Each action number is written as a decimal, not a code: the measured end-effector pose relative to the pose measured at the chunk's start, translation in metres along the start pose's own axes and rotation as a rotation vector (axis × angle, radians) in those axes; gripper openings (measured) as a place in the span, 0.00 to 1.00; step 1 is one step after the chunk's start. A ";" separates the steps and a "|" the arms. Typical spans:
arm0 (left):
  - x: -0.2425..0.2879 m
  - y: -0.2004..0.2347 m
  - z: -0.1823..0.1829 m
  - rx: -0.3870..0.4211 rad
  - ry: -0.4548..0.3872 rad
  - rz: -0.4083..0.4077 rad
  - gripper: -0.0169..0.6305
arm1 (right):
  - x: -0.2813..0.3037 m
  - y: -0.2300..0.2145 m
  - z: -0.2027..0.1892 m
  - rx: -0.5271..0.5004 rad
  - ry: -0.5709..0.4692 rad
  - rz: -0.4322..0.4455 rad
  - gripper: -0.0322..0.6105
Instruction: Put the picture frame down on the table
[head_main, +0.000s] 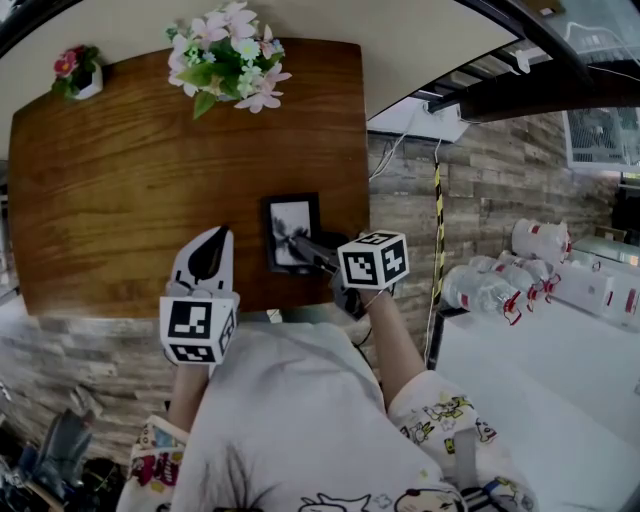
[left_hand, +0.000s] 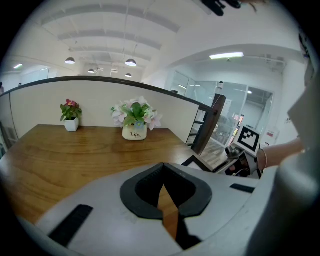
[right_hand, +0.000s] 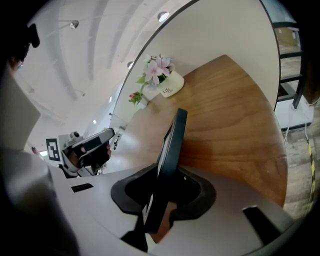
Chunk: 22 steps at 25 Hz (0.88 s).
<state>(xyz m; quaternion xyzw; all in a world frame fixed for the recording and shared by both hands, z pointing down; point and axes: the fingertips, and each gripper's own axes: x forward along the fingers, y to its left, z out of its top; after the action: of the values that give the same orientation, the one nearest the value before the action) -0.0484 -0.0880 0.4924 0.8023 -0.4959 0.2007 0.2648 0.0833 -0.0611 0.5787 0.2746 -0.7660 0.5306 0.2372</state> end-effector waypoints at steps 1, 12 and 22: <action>0.000 0.000 -0.001 0.000 0.003 0.001 0.03 | 0.000 -0.002 -0.001 -0.006 0.005 -0.010 0.15; 0.003 0.005 -0.003 -0.010 0.009 0.006 0.03 | 0.008 -0.010 0.000 -0.041 -0.016 -0.061 0.22; 0.001 0.005 -0.004 -0.010 0.011 0.009 0.03 | 0.012 -0.017 -0.004 -0.137 -0.003 -0.155 0.30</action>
<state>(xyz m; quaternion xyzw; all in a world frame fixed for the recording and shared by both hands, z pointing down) -0.0521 -0.0882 0.4974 0.7976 -0.4991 0.2040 0.2705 0.0862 -0.0647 0.5994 0.3172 -0.7773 0.4565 0.2946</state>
